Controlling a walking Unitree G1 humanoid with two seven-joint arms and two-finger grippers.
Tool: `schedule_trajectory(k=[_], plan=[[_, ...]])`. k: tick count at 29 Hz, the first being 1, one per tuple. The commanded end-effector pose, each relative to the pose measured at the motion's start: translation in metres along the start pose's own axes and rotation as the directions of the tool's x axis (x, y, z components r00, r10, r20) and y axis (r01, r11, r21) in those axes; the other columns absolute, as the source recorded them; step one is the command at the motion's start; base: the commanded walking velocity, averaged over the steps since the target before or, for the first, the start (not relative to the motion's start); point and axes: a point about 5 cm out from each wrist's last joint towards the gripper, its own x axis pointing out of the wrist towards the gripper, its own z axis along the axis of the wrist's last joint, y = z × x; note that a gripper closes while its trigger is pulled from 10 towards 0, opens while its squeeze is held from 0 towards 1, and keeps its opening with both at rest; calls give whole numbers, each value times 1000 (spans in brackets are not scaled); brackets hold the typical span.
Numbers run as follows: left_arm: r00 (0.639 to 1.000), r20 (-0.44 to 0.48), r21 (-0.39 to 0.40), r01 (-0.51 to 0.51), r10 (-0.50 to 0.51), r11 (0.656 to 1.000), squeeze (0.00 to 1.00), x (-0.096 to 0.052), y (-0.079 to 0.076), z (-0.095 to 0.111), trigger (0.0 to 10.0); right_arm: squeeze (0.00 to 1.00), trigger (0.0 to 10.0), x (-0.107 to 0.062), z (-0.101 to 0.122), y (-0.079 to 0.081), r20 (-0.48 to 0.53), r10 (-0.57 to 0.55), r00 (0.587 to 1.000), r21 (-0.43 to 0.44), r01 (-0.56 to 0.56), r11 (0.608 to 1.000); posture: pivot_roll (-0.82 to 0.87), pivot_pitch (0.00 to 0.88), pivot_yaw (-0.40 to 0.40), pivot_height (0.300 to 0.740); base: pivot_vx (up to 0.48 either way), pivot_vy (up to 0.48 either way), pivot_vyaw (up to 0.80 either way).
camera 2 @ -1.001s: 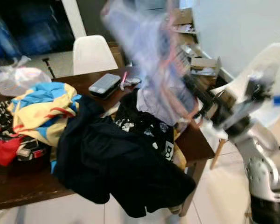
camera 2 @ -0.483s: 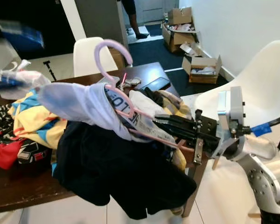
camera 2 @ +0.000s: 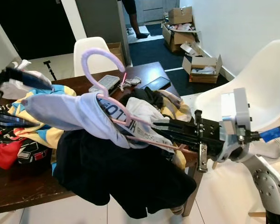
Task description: Hang hanger
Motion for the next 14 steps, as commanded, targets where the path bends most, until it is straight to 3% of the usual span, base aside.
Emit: schedule_trajectory(k=[1, 4, 6, 14], plan=[[999, -47, 6, 2, -2, 1000, 0, -1, 0, -6, 10000, 0, 10000, 2, 7, 4, 14, 29, 1000, -20, -28, 999, -3, 0, 109, 710, 0, 0, 0], [998, -58, 26, -4, 6, 1000, 0, 3, 3, -9, 9137, 0, 10000, 4, 8, 6, 23, 38, 999, -18, -38, 999, -8, 0, 108, 710, 0, 0, 0], [998, -57, 44, 8, -6, 999, 0, 7, 4, -12, 0, 0, 10000, 5, 9, 8, 31, 47, 998, -16, -47, 999, -10, 0, 109, 710, 0, 0, 0], [999, -50, 59, 16, -14, 998, 0, 12, 7, -15, 0, 0, 10000, 6, 11, 9, 40, 59, 997, -15, -59, 998, -18, 0, 109, 710, 0, 0, 0]])
